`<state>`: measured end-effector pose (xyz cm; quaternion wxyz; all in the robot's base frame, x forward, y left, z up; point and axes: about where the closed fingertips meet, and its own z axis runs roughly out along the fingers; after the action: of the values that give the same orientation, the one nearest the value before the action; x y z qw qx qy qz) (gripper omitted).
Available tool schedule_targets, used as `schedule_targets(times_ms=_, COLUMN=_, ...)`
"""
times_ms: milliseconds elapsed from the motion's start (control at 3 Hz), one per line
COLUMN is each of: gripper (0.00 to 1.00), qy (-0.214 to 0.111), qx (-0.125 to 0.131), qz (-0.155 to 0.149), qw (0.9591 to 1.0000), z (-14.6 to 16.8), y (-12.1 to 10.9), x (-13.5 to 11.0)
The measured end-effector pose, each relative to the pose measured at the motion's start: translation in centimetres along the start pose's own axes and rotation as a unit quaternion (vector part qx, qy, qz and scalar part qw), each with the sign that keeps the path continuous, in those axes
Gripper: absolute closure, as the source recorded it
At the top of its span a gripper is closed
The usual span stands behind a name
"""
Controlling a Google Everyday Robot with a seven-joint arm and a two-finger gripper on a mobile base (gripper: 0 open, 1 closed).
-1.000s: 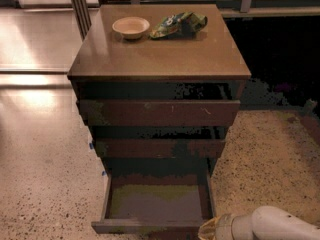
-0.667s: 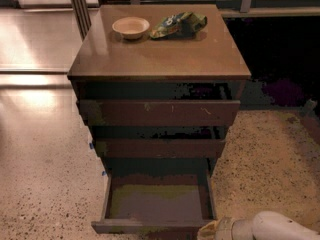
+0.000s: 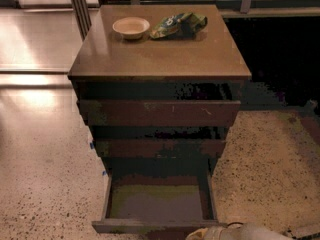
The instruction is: Close bottom drawer
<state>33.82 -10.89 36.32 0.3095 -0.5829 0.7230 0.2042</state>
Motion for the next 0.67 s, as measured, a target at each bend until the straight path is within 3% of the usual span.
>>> schedule_targets(times_ms=333, gripper=1.0, qy=-0.002, qx=-0.002, qz=-0.01, qw=0.9999, z=5.23, y=0.53, x=1.82)
schedule_targets(times_ms=667, gripper=1.0, qy=-0.002, qx=-0.003, qz=-0.01, qw=0.9999, z=5.29, y=0.53, x=1.85)
